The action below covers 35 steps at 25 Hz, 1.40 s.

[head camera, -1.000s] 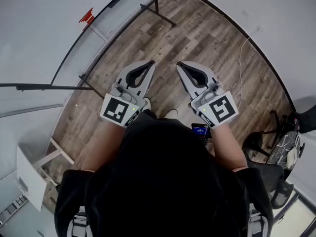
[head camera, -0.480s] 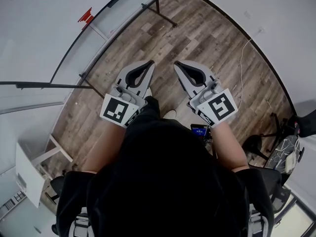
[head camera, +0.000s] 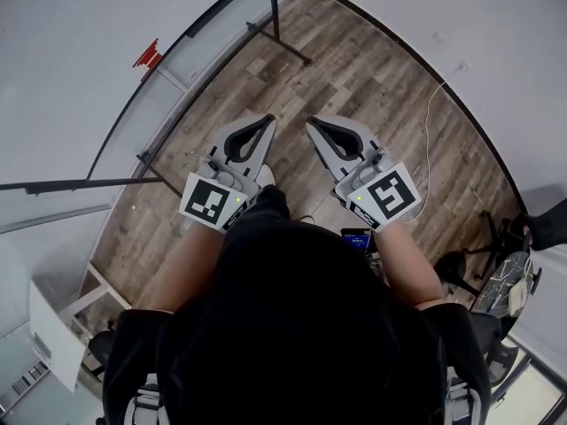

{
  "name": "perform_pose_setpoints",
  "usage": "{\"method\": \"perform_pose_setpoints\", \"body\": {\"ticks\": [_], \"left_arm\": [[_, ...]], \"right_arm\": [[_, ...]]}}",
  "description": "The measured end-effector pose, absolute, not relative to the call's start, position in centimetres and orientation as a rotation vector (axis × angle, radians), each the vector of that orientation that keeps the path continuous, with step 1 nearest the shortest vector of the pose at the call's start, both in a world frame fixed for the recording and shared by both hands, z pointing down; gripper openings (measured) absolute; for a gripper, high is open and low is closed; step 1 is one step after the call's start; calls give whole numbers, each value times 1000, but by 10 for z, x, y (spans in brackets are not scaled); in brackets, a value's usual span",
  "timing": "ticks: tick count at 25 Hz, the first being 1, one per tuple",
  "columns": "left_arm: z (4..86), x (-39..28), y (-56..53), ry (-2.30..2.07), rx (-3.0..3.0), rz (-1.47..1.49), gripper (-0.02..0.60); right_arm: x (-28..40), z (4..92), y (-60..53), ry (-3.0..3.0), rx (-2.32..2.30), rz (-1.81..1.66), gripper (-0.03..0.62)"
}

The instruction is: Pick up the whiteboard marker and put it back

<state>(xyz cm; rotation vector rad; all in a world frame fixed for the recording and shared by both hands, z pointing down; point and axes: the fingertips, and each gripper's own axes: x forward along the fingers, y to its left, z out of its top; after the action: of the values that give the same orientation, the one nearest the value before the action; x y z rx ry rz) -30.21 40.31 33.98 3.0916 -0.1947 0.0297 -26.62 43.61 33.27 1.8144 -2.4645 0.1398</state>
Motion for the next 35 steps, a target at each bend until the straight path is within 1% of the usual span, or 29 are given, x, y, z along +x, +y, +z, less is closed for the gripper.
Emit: {"method": "perform_pose_setpoints", "body": {"ticks": [7, 17, 26, 35], "left_arm": [[337, -283, 329, -138, 3088, 19, 5], [338, -274, 240, -71, 3083, 9, 5], [347, -270, 192, -53, 3063, 8, 5], [353, -236, 157, -116, 3049, 11, 5]], "right_arm": [[-251, 333, 358, -2435, 1829, 149, 0], [-240, 336, 269, -2398, 1888, 186, 0], [-243, 347, 223, -2383, 1862, 197, 0], [-207, 355, 191, -2408, 1820, 199, 0]]}}
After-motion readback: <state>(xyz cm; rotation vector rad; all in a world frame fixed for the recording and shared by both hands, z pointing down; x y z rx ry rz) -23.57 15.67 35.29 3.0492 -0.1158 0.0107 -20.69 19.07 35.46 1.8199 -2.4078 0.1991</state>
